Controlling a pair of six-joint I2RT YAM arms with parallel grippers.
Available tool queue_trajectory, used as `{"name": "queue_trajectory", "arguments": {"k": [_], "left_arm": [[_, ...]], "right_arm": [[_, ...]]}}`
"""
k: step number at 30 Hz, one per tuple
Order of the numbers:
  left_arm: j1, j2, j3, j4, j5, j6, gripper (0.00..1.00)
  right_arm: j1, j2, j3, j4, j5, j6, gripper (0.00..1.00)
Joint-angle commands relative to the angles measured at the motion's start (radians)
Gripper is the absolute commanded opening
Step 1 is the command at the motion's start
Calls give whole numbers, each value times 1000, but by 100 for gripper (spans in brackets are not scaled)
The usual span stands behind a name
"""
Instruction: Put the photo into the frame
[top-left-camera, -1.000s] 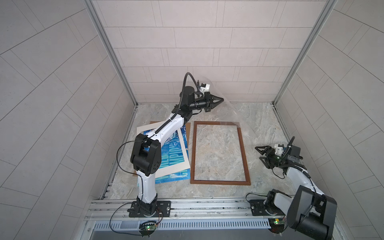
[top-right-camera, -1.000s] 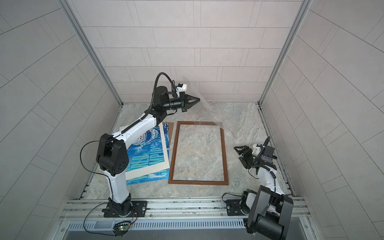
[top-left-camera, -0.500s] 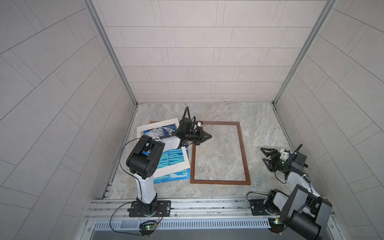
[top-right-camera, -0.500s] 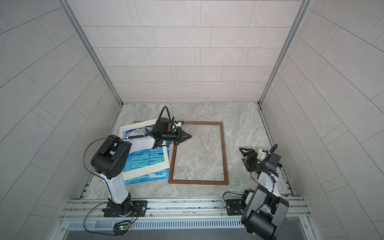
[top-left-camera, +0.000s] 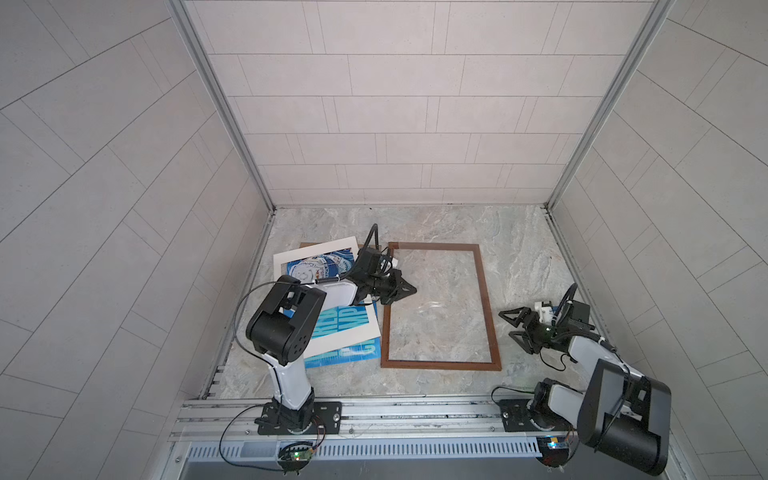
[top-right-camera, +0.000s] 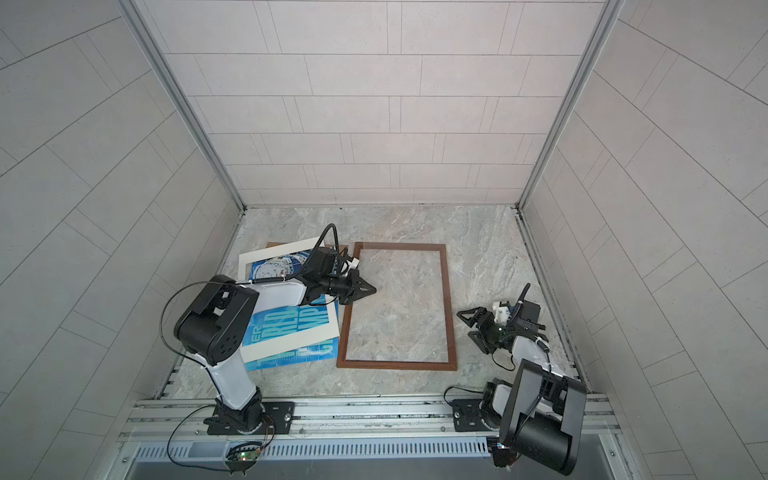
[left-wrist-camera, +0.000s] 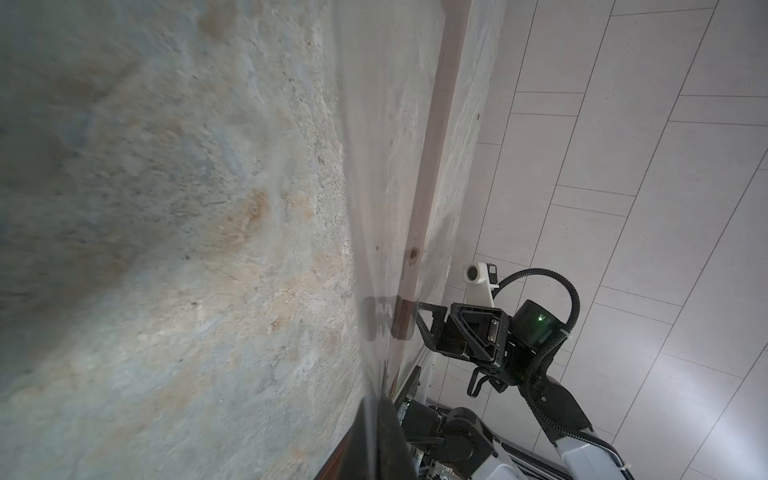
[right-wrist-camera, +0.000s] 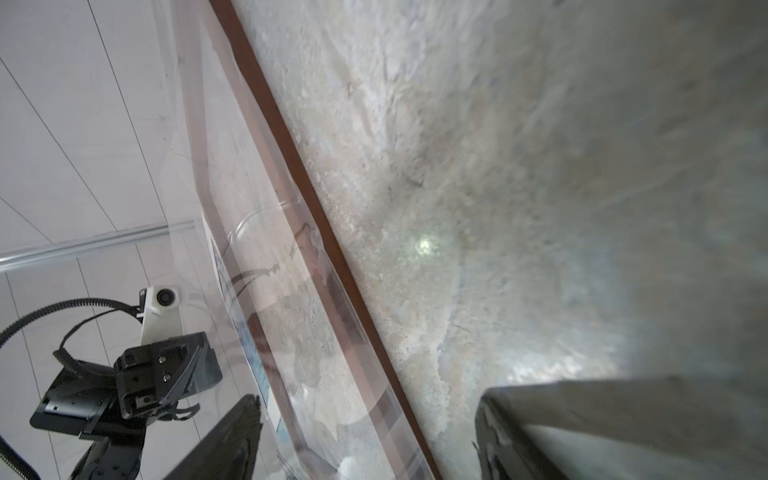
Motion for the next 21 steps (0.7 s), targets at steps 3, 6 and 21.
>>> {"name": "queue_trajectory", "arguments": {"k": [3,6,21], "left_arm": [[0,26,3,-5,10,36,0],[0,26,3,-14,5,43,0],[-2,23,-3,-43,5,56,0]], "right_arm": [[47,66,9,-36,-25,-47,71],[47,82,7,-26,-69,-32,63],[92,-100,-17,103,-135,164,45]]}}
